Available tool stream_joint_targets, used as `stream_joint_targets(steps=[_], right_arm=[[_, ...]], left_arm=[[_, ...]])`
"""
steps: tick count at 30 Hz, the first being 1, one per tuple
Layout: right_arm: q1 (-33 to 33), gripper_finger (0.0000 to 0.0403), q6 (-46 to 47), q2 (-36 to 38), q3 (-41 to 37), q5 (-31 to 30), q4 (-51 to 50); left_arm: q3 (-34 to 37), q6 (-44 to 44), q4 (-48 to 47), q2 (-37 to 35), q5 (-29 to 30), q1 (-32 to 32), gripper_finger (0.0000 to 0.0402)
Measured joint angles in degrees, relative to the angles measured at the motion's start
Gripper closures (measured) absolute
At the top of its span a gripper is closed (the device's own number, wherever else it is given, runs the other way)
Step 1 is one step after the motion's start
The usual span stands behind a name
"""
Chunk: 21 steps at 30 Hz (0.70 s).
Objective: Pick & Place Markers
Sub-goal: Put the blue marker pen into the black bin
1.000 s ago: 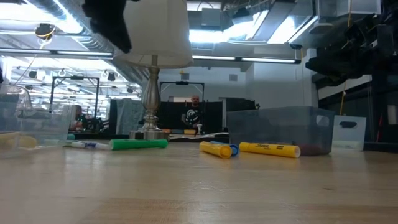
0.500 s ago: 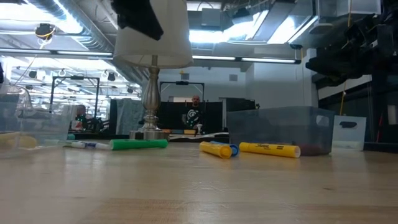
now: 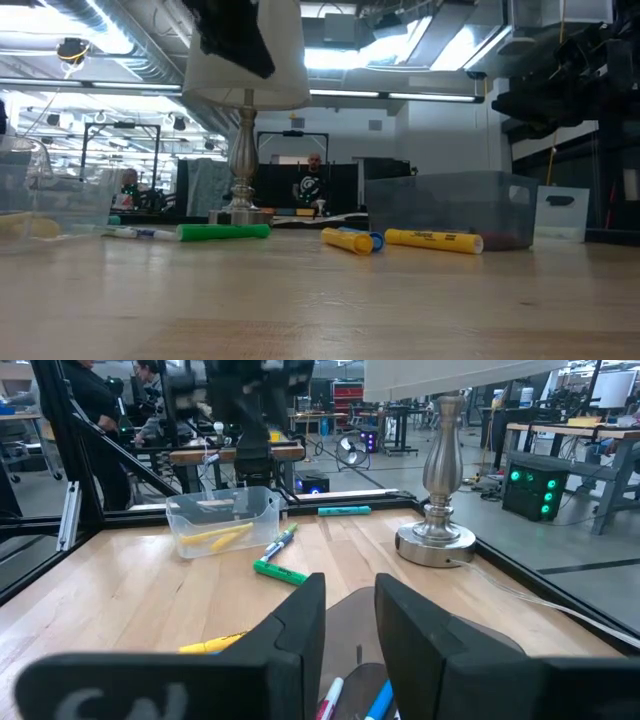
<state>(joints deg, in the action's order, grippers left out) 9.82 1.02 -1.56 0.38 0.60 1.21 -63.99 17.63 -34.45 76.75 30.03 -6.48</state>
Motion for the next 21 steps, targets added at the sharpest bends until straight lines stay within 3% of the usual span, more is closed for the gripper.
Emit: stream_joint_targets(steps=[7,13,21], right_arm=[[0.0,0.0312,0.0,0.0,0.0,0.0,0.0],[0.0,0.0312,0.0,0.0,0.0,0.0,0.0],[0.0,0.0312,0.0,0.0,0.0,0.0,0.0]], left_arm=[[0.0,0.9,-0.1,8.6,4.8,0.0,0.0288],[0.0,2.7,0.0,15.3,5.4,0.0,0.0275],[0.0,7.1,0.0,18.4,7.6,0.0,0.0239]])
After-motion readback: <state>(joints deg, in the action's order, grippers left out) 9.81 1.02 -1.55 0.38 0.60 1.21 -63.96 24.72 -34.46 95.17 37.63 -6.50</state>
